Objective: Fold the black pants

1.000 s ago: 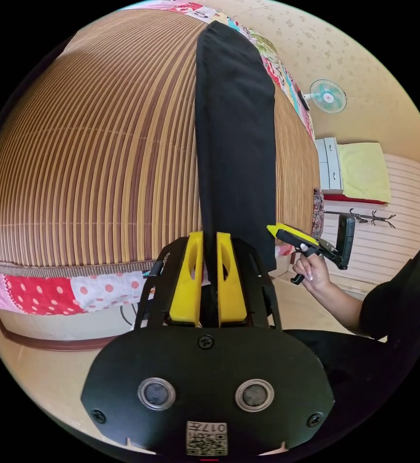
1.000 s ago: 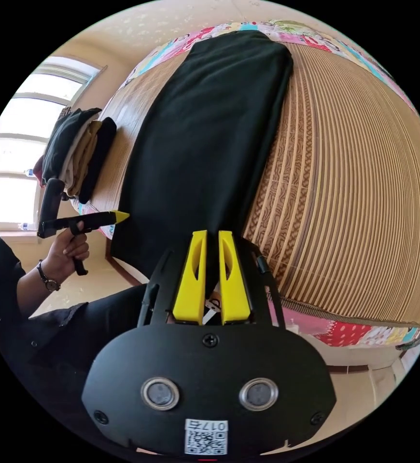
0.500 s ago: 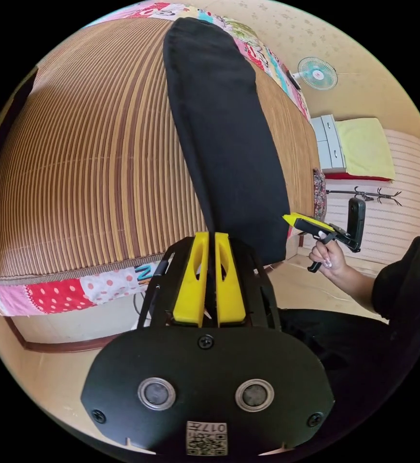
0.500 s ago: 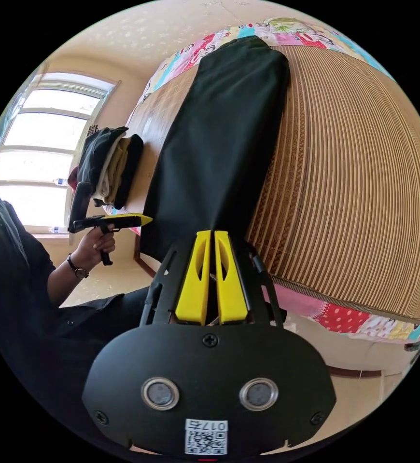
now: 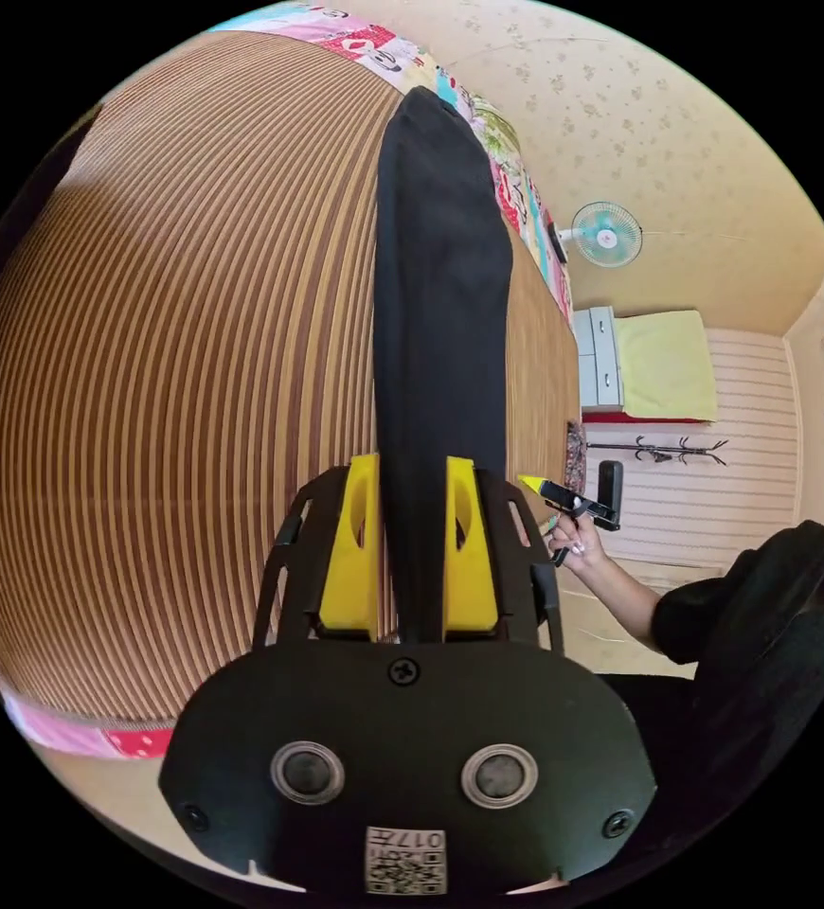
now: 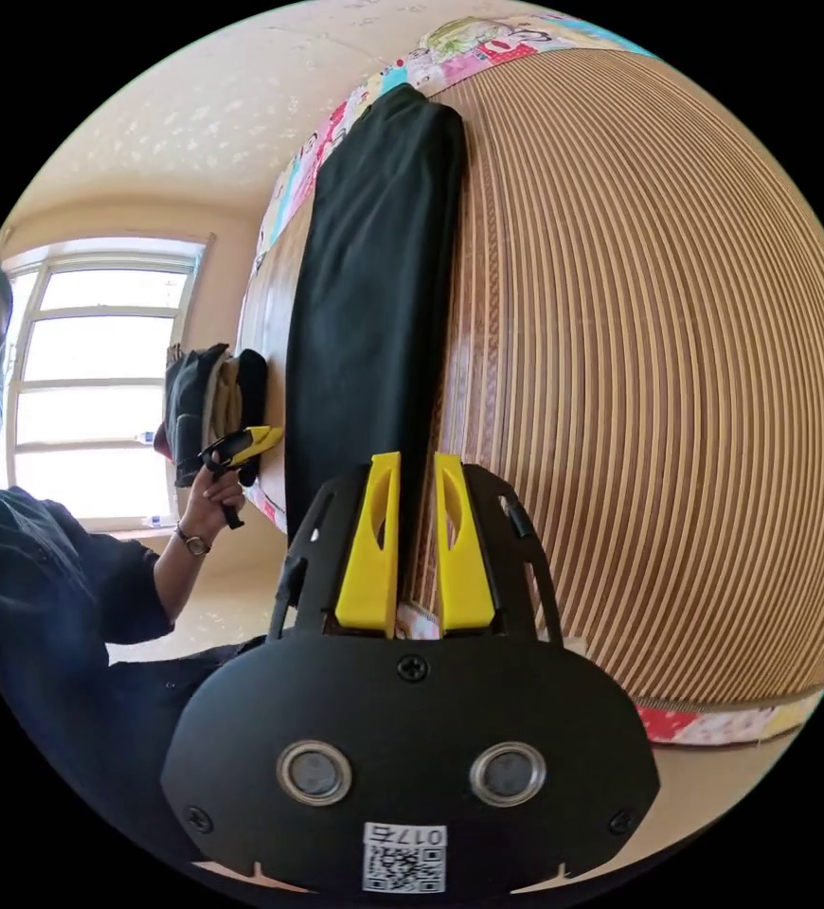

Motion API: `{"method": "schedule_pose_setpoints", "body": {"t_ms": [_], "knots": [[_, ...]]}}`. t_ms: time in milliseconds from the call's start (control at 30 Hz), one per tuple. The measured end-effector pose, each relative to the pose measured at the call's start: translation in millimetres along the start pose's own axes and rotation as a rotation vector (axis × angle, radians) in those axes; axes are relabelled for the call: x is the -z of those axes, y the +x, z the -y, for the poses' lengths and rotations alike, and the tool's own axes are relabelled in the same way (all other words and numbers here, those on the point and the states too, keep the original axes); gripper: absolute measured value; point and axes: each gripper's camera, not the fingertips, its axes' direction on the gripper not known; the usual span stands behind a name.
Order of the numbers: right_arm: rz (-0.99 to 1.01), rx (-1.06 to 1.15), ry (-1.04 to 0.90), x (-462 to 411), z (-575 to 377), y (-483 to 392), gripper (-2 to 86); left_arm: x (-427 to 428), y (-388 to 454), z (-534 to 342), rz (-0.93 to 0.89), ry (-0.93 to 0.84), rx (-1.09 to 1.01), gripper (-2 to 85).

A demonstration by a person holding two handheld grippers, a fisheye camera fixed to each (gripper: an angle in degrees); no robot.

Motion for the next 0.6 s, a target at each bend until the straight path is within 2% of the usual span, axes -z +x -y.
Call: {"method": "schedule_pose_setpoints", "body": {"t_ms": [33, 100, 300, 433, 500, 600], "knots": [[0.02, -0.014, 0.007, 1.0, 11.9, 5.9, 7.3, -3.0, -10.3, 29.6, -0.097, -0.016, 0.031, 13.2], [0.162, -0.049, 0.026, 5.4, 60.8, 27.1, 8.9, -3.6, -19.4, 66.2, -0.148, -0.006, 0.066, 13.9], [0.275, -0.04, 0.009, 1.9, 170.1, 21.3, 10.9, -7.3, -13.3, 136.2, -0.002, -0.008, 0.027, 12.1], [0.34, -0.054, 0.019, -12.3, 188.0, 4.7, 12.2, -8.8, -3.6, 105.9, 0.058, 0.033, -0.034, 11.3], [0.332, -0.059, 0.01, -18.0, 158.5, -8.8, 12.4, -10.9, -4.9, 74.5, 0.074, 0.035, -0.045, 11.1], [0.332, -0.088, -0.012, -31.3, 96.1, -23.2, 12.1, -21.0, -18.0, 24.6, 0.005, -0.002, -0.011, 10.1]]}}
